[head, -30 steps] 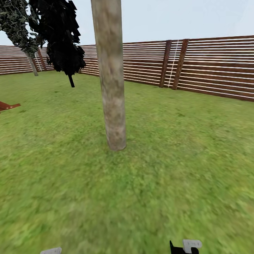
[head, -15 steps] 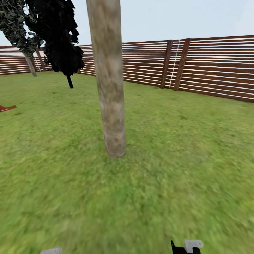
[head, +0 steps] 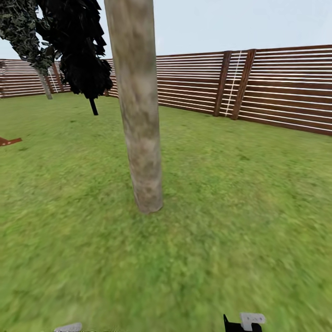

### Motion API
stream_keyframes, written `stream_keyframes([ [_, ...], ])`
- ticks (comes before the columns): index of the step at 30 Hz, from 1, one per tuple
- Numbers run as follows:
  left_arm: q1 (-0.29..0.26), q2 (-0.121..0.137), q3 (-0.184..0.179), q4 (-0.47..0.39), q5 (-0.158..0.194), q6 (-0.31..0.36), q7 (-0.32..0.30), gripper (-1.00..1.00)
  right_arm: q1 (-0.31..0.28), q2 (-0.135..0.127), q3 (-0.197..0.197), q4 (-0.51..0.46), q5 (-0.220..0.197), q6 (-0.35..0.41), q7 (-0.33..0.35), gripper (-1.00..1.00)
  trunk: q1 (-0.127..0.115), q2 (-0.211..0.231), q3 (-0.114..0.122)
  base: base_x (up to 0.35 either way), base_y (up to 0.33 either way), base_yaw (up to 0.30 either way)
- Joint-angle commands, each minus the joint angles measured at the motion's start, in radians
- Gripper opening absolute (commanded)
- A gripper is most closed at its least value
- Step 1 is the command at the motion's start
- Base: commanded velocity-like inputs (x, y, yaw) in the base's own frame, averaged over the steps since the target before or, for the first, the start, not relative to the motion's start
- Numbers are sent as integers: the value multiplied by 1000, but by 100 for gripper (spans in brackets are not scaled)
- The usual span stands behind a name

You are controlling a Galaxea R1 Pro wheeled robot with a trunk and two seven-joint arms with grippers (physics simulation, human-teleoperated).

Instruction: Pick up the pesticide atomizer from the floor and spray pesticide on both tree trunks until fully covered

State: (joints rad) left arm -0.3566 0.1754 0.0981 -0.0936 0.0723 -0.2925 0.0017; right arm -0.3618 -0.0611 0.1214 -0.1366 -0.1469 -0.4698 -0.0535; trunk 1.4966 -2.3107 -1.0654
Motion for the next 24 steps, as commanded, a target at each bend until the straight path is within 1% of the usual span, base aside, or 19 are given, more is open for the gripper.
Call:
stream_keyframes([
  [1,-1,-2,0,0,5,-3,-2,-100,0,0,9,0,-9,-3,-3,100,0,0,-1,37,-25,254],
  [4,-9,-3,-5,-16,-3,2,-5,-100,0,0,8,0,-10,-3,-3,100,0,0,-3,12,-8,263],
  [8,-24,15,-6,-67,-9,21,-13,-100,0,0,8,-4,-9,-2,-2,100,0,0,-4,2,-2,229],
  [9,-44,22,-7,-100,-21,48,-15,-100,0,0,15,-7,-5,-1,-2,100,0,0,-4,1,0,79],
  [10,-64,26,-8,-134,-45,92,-24,-100,0,-2,38,-22,18,-1,-1,100,0,0,-4,0,0,40],
  [11,-86,28,-8,-179,-90,149,-58,-100,0,-4,74,-75,65,3,-1,100,0,0,-4,0,0,16],
  [12,-97,29,-8,-218,-142,179,-118,-100,0,-4,98,-141,122,17,0,100,0,0,-4,0,0,8],
  [13,-109,30,-8,-256,-200,195,-190,-100,0,-5,111,-200,193,53,1,100,0,0,-4,0,0,4],
  [14,-137,31,-8,-303,-299,207,-328,-100,0,-4,121,-291,337,148,12,100,0,0,-4,0,0,1],
  [15,-164,33,-8,-320,-374,210,-445,-100,-3,0,124,-347,447,215,74,100,0,0,-4,0,0,0],
  [16,-204,46,-8,-327,-482,213,-610,-100,-18,6,125,-417,545,274,233,100,0,0,-4,0,0,0],
  [17,-230,53,-7,-329,-547,215,-702,-100,-35,7,125,-459,573,300,337,100,0,0,-4,0,0,0],
  [18,-290,62,-7,-331,-663,214,-868,-100,-130,8,126,-507,596,371,620,100,0,0,-4,0,0,0],
  [19,-298,61,-7,-333,-700,213,-918,-100,-170,10,126,-512,599,393,727,100,0,0,-4,0,0,0],
  [21,-310,51,-7,-345,-771,215,-984,-100,-209,12,127,-518,601,406,850,100,0,0,-4,0,0,0],
  [22,-318,49,-7,-350,-794,217,-1004,-100,-221,12,127,-518,602,407,881,100,0,0,-4,0,0,0],
  [23,-327,45,-6,-357,-829,224,-1042,-100,-242,13,127,-519,602,409,925,100,0,0,-4,0,0,0],
  [24,-332,44,-7,-361,-849,228,-1075,-100,-260,13,127,-520,602,410,958,-100,0,0,-4,0,0,0],
])
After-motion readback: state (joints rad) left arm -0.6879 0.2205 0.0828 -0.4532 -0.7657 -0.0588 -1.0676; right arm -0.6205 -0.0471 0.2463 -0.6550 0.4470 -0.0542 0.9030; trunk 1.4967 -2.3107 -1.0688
